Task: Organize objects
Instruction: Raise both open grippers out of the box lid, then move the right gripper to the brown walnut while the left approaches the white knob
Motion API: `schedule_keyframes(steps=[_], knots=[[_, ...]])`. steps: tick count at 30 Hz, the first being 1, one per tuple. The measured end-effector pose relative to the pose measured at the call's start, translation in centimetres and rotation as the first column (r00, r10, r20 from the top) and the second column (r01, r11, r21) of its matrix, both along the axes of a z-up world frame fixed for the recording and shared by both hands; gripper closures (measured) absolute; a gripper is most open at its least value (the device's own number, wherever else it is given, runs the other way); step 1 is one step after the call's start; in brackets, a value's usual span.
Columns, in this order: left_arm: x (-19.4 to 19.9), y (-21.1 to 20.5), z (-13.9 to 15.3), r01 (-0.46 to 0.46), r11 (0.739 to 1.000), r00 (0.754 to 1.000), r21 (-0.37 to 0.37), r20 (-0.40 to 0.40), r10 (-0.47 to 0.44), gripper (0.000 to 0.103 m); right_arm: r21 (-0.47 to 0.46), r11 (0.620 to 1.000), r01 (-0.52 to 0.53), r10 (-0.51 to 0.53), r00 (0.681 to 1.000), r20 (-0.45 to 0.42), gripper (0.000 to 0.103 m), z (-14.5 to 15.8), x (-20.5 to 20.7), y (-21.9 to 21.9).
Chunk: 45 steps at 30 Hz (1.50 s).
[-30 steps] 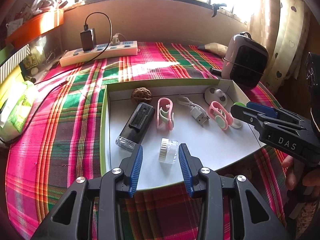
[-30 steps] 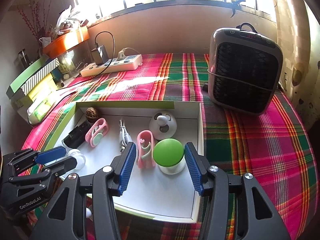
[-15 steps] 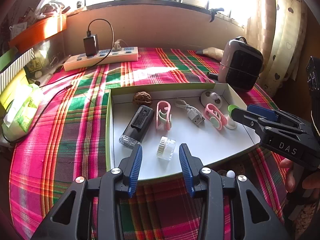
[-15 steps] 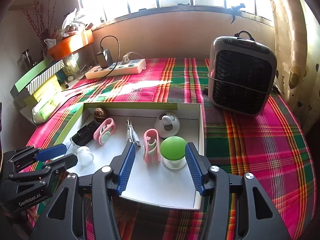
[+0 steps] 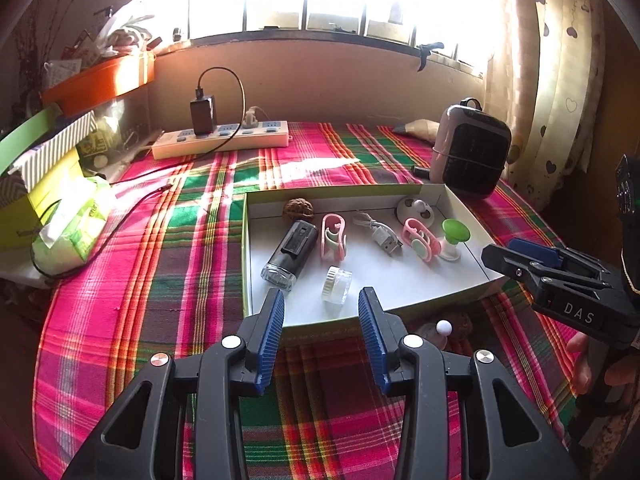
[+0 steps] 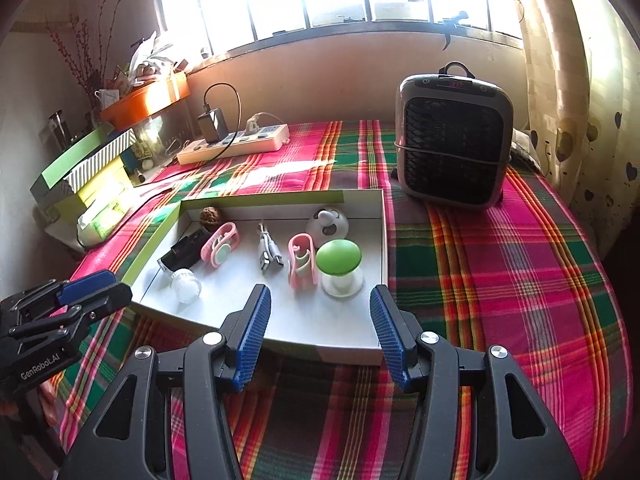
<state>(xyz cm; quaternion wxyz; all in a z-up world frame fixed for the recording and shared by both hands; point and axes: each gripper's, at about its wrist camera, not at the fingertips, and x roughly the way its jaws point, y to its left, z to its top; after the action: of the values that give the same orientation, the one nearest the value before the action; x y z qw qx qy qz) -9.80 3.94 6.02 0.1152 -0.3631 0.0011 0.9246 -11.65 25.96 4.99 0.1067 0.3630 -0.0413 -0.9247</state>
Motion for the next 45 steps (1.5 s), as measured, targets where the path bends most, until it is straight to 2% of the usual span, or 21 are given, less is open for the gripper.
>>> schedule_keyframes(steps=[12,15,23,35,45], knots=[[2.2,0.4,-1.0,0.039,0.999,0.999,-0.005,0.033,-0.039,0.066,0.011,1.0,0.002,-0.002,0.999,0.045,0.05,-1.8,2.3,0.8],[2.2,0.9,-1.9,0.083,0.996,0.994,0.039,0.073,-0.085,0.066,0.007,1.0,-0.006,0.006,0.998,0.064,0.05,-2.2,2.8,1.0],[1.8,4.0,-3.7,0.205,0.977,0.968,0.066,0.133,-0.212,0.066,0.015,1.0,-0.025,0.023,0.996,0.081,0.05,-2.6,3.6,1.0],[0.5,6.1,-4.6,0.232,0.971,0.96,0.051,0.152,-0.237,0.066,0.011,1.0,-0.029,0.028,0.994,0.106,0.05,-3.0,3.7,1.4],[-0.4,6.9,-4.7,0.206,0.978,0.968,0.014,0.144,-0.206,0.066,0.002,1.0,-0.018,0.018,0.994,0.112,0.05,-3.0,3.7,2.0]])
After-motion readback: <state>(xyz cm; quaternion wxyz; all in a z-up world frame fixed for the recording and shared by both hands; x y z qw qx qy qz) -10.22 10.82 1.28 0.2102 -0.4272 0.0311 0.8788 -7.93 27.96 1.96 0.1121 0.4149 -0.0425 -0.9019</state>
